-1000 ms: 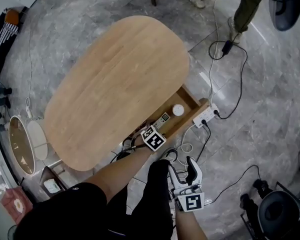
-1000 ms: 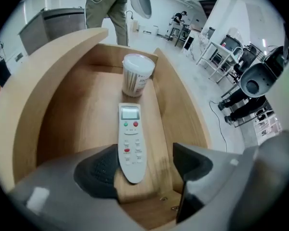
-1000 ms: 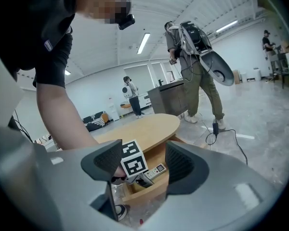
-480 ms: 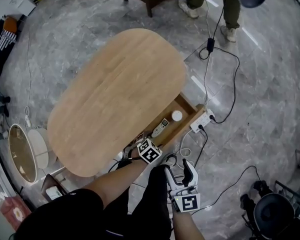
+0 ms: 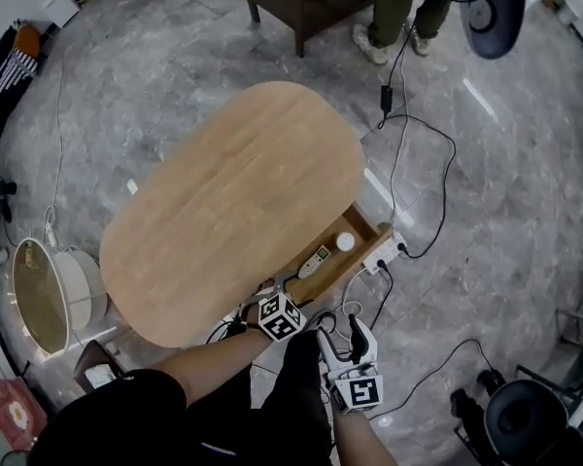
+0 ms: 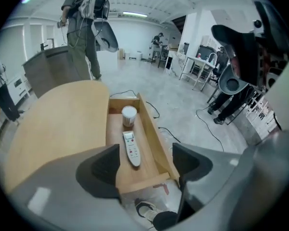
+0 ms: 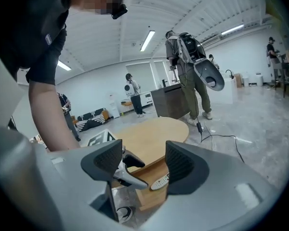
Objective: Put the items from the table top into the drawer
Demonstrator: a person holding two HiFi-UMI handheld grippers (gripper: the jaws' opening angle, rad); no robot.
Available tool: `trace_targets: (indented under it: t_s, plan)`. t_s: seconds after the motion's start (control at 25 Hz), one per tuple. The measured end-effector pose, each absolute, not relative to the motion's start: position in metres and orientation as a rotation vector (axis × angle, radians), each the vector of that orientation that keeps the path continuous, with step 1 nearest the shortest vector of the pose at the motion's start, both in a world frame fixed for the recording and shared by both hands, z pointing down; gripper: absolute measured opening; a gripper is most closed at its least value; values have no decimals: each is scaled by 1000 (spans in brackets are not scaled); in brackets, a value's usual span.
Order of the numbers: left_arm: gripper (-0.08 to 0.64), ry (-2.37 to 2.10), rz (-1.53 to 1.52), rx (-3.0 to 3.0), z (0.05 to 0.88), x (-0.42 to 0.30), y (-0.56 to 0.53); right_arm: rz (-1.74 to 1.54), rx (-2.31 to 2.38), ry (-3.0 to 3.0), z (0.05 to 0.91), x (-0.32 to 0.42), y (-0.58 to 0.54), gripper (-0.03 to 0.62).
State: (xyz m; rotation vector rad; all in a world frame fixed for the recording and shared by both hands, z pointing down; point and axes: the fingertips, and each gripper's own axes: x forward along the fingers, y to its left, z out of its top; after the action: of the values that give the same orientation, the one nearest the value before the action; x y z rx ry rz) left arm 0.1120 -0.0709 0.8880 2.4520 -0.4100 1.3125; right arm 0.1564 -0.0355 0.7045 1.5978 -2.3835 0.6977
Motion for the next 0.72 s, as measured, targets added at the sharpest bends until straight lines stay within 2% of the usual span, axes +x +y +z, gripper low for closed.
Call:
trace_targets:
  t_s: [0.4,0.72]
  plan:
    - [314,-513,1142,2575,740,32,-96,745,1591,-2267,638,120,-41,285]
    - [305,-576,994,2640,655,-4,-104,631,1539,-2328,569,76,-62,287]
